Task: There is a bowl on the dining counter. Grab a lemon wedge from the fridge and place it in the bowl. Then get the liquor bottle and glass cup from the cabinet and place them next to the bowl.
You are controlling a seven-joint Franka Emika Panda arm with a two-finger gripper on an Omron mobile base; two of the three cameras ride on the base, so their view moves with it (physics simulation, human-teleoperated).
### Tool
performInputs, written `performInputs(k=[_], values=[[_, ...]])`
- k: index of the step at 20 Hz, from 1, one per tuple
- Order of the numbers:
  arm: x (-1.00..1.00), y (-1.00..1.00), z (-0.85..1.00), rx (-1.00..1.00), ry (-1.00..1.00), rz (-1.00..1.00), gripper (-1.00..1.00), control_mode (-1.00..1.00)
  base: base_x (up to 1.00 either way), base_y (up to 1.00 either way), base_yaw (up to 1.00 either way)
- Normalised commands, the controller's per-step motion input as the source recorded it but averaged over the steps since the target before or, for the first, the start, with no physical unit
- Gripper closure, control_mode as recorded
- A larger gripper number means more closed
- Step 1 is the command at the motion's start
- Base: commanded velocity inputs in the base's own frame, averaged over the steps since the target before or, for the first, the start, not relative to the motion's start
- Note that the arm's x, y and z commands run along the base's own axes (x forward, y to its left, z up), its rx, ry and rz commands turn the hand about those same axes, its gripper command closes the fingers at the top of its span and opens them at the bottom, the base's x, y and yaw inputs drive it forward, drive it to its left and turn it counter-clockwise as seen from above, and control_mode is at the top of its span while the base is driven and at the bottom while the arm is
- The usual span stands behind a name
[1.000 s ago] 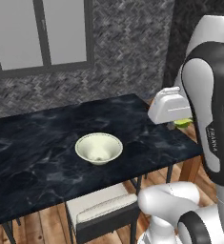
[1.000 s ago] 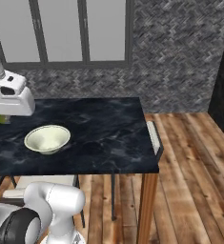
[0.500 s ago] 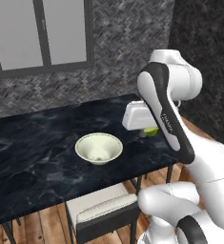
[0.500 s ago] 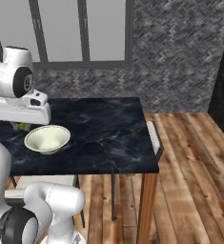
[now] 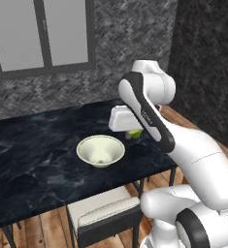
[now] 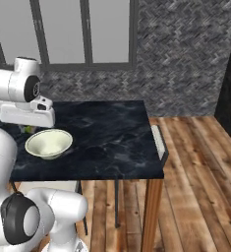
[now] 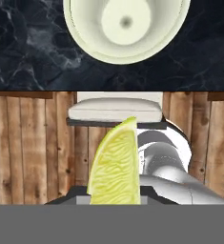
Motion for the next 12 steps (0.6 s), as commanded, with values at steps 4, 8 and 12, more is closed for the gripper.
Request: performInputs(k=[4, 8, 12], values=[[0.52, 0.12, -0.46, 0.00, 0.01, 0.00, 1.00, -1.00, 0.00, 0.00, 0.00], [0.45, 0.17, -0.57, -0.03, 0.00, 0.00, 1.00, -1.00, 0.00, 0.00, 0.00], [0.43, 0.20, -0.61, -0.04, 0.00, 0.00, 1.00, -1.00, 0.00, 0.00, 0.00]])
